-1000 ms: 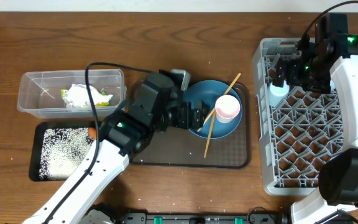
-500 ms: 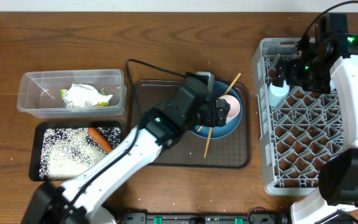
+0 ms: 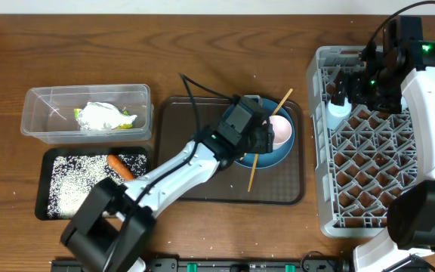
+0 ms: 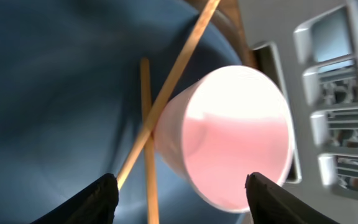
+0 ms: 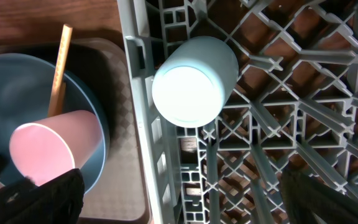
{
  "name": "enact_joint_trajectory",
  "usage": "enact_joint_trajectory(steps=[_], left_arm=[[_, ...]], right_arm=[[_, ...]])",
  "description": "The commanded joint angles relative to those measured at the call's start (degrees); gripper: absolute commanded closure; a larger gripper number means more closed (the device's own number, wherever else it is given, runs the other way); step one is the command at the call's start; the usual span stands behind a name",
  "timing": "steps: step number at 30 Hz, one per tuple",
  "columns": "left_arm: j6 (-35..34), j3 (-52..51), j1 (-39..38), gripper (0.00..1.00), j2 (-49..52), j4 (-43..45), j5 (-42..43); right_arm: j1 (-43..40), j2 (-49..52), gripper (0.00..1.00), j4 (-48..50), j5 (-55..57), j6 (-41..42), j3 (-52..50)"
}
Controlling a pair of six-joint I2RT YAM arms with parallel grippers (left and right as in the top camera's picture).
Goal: Sort waste into correct bins and load items into the dishwasher rack
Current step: 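Lower the left gripper and grasp the pink cup rim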
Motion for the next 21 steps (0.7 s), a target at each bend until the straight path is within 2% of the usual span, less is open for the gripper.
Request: enact_joint_trajectory(steps=[1, 12, 14, 16, 21], left_arm=[[-0.11, 1.22, -0.02, 0.36, 1.49, 0.79, -0.92], [-0.09, 1.22, -0.02, 0.51, 4.2, 3.78, -0.96], [-0.09, 1.22, -0.02, 0.61, 4.28, 3.89, -0.94], [-0.09, 1.22, -0.02, 0.66, 4.28, 4.09, -0.94], [-0.09, 1.22, 0.0, 0.69, 4.28, 4.13, -0.94]], right_arm=[[-0.2, -1.29, 0.01, -0.07, -0.24, -0.55, 1.25], [-0.2, -1.29, 0.01, -0.07, -0.24, -0.55, 1.25], [-0.2, -1.29, 0.01, -0.07, -0.24, -0.55, 1.25], [-0.2, -1.29, 0.01, -0.07, -0.24, -0.55, 1.25], [-0.2, -1.29, 0.01, -0.07, -0.24, -0.55, 1.25]])
